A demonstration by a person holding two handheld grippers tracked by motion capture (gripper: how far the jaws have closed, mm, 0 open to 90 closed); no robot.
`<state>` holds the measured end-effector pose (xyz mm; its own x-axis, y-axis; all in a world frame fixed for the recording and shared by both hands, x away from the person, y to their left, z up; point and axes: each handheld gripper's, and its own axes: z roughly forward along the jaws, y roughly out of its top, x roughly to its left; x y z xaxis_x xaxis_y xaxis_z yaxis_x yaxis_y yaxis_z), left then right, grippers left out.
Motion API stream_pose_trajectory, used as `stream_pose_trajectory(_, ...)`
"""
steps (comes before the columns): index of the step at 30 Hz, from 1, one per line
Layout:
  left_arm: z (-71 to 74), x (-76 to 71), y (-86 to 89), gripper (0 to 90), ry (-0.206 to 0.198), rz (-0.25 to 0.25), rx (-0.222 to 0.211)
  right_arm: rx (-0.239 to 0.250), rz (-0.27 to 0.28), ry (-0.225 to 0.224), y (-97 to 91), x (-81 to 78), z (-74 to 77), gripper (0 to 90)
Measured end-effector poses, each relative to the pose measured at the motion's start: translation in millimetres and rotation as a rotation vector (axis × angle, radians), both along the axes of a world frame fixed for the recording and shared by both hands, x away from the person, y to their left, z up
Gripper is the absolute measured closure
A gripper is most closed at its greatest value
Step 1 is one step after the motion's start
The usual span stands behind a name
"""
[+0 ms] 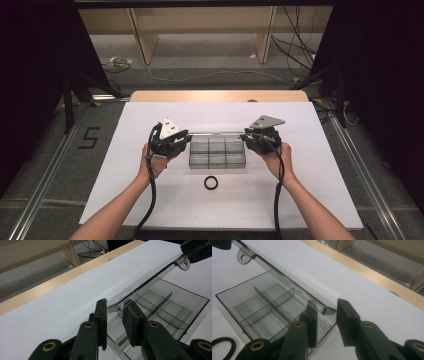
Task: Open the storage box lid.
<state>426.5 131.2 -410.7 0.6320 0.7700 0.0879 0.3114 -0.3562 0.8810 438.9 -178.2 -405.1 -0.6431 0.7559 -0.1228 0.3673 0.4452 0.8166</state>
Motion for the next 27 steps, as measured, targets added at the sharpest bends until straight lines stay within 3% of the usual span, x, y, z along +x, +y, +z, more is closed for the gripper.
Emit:
stream_pose_trajectory(16,0.7,14.1,0.4,74.6,-0.014,0.009,-0.023,0.050,-0.030,0.036,-2.0,12.8,4.5,74.2)
stream_pose_trajectory(27,-3.7,23.2,0.1,74.1,-0.028,0.018,-0.040,0.050,-0.043,0.053,-1.2,23.3,3.3,75.2)
